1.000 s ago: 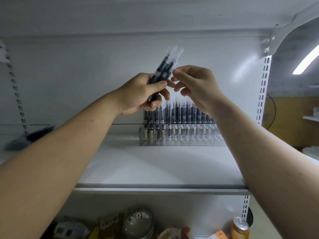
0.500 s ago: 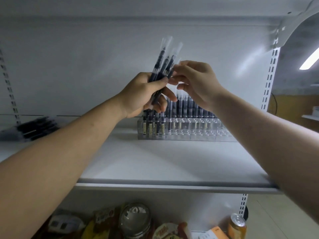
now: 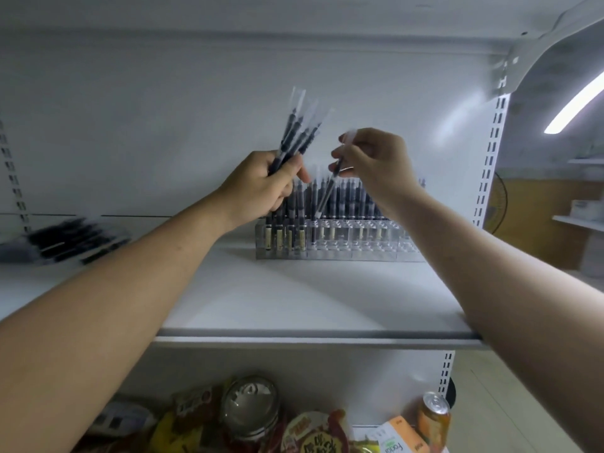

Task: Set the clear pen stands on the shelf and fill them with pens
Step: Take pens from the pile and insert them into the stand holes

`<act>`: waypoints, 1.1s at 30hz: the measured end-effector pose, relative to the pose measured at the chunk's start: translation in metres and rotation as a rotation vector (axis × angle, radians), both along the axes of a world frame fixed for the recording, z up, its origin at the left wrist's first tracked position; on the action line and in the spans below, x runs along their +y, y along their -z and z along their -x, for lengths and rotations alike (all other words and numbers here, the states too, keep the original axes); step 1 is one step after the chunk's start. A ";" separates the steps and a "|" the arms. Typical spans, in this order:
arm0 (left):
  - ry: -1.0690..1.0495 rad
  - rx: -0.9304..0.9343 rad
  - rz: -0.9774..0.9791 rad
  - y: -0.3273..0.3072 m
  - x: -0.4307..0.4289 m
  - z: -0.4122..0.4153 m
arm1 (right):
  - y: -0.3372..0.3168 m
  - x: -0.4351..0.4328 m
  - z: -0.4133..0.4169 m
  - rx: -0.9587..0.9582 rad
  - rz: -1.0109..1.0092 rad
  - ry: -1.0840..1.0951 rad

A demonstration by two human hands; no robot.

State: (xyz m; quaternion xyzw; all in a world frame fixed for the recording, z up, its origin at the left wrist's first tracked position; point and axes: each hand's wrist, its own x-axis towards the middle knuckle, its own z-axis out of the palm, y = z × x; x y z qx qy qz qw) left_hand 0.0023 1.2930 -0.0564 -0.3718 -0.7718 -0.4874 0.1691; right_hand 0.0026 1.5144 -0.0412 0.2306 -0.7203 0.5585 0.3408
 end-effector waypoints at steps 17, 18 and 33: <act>0.123 -0.145 -0.120 -0.003 -0.006 0.008 | 0.013 -0.020 0.000 -0.042 -0.388 0.083; 0.124 -0.140 -0.118 -0.003 -0.006 0.008 | 0.013 -0.019 -0.001 -0.047 -0.382 0.080; 0.048 -0.043 -0.009 0.002 -0.006 0.006 | 0.013 -0.013 0.002 -0.149 -0.488 0.103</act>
